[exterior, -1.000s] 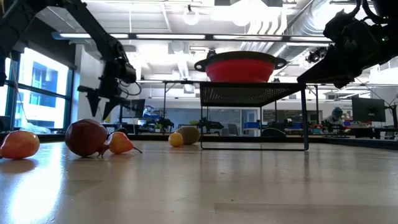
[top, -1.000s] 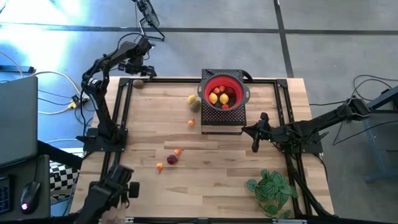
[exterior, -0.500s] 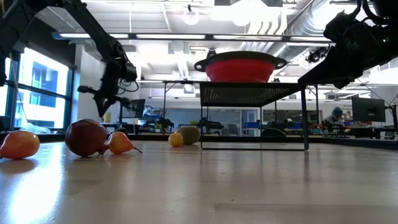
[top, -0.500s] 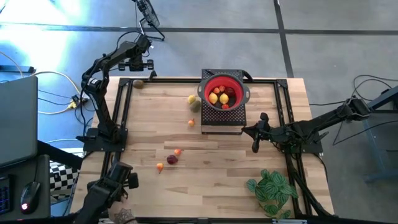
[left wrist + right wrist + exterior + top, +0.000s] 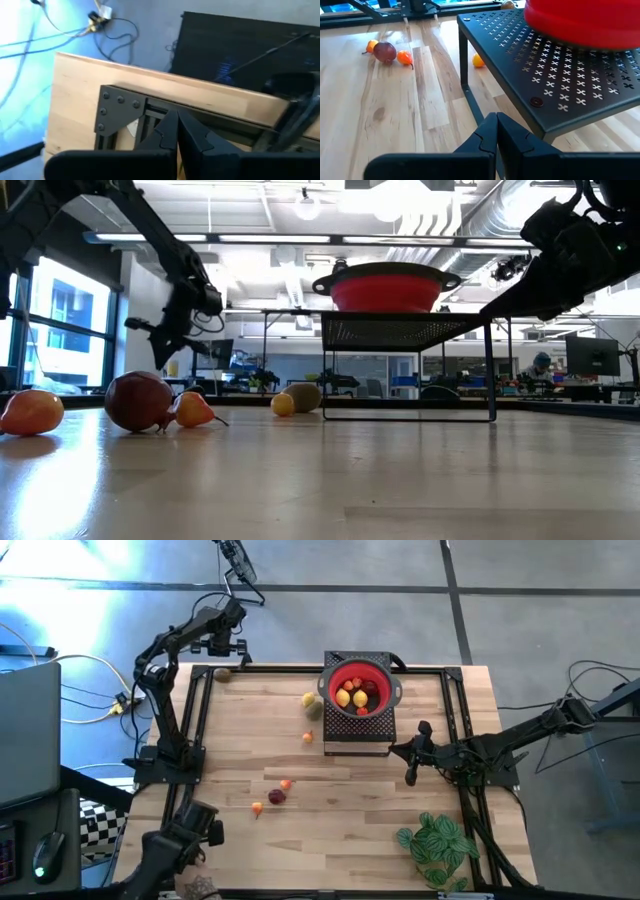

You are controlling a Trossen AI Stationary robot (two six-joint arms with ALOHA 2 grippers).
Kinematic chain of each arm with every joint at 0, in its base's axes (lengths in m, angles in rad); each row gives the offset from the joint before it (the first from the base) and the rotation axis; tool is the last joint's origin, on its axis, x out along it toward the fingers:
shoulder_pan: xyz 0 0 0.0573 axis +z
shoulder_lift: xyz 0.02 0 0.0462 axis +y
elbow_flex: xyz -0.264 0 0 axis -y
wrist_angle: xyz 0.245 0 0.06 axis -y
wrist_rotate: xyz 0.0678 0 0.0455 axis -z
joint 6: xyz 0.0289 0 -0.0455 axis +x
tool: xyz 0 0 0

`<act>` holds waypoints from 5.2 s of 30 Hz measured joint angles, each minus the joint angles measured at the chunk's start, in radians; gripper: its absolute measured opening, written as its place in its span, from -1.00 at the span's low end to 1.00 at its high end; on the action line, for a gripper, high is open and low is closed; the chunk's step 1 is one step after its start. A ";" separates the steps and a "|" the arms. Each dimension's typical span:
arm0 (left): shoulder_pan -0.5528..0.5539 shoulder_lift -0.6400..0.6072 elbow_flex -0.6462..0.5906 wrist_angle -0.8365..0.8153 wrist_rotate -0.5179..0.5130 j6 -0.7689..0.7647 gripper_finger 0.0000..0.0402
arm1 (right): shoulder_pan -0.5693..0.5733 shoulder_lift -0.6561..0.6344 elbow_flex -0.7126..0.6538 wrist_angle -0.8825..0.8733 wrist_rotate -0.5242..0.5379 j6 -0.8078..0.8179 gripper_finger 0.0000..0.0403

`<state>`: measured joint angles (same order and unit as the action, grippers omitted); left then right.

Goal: Pick & Place Fruit
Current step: Put the left brown kiwi into the red strainer bowl on the shelf

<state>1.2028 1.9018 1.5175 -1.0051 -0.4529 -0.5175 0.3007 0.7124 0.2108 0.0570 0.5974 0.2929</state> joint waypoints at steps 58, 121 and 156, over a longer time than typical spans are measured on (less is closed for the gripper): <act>-0.104 -0.001 -0.113 0.029 -0.131 -0.430 -1.00 | 0.000 0.000 0.000 -0.001 -0.057 -0.027 -0.99; -0.184 0.009 -0.222 -0.261 -0.065 -0.374 -1.00 | 0.000 0.000 0.000 0.000 -0.107 -0.027 -0.99; -0.421 -0.002 -0.186 -0.191 -0.270 -0.199 -1.00 | 0.000 0.000 0.000 0.000 -0.108 0.000 -0.99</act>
<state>0.7814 1.8999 1.3313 -1.1960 -0.7226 -0.7168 0.3006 0.7128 0.2108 0.0573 0.4892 0.2927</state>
